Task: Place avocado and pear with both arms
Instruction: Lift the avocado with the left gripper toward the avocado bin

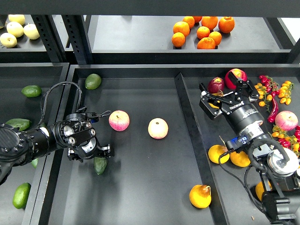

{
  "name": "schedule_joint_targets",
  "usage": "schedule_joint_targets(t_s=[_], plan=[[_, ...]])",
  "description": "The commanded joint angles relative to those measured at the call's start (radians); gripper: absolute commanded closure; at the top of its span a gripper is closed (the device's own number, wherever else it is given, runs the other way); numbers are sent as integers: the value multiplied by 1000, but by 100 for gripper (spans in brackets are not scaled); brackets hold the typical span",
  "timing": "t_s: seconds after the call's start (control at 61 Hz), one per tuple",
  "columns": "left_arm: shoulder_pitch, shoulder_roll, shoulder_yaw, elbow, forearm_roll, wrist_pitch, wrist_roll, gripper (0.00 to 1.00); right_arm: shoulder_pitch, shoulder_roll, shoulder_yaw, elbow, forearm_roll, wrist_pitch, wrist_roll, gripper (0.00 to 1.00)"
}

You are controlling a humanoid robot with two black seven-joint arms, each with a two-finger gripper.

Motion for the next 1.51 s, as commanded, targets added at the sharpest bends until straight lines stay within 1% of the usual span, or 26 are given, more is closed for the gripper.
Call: schedule_joint_targets(t_s=[0.0,0.197,0.229,0.262,0.278,0.295,0.311,0.328,0.393,0.426,0.508,0.573,0.672,1.048,1.261,1.491], plan=[[2,0,-4,0,0,0,0,8,0,0,6,0,0,0,0,0],[13,0,-10,17,-11,0,0,31,0,0,7,0,0,0,0,0],[19,0,-12,23,-15,0,0,36,0,0,10,0,0,0,0,0],[23,0,-24,29,-18,0,0,46,0,0,12,1,0,0,0,0],[23,0,-27,29,-20,0,0,49,0,0,12,0,0,0,0,0],[25,0,-36,29,-25,0,0,54,0,0,12,0,0,0,0,0],[25,0,-43,31,-28,0,0,57,0,0,14,1,0,0,0,0],[28,0,-53,32,-35,0,0,64,0,0,14,0,0,0,0,0],[34,0,-86,46,-74,0,0,81,0,0,14,0,0,0,0,0],[34,0,-92,55,-87,0,0,85,0,0,14,1,0,0,0,0],[29,0,-99,63,-100,0,0,91,0,0,12,1,0,0,0,0],[22,0,-101,54,-103,0,0,94,0,0,12,1,0,0,0,0],[3,0,-104,44,-115,0,0,95,0,0,12,1,0,0,0,0],[-92,15,-191,34,-127,0,0,94,-1,0,12,1,0,0,0,0],[-156,84,-201,34,-160,0,0,94,-11,0,12,1,2,8,0,0],[-173,193,-227,34,-160,0,0,93,-32,0,11,1,2,25,-1,0]])
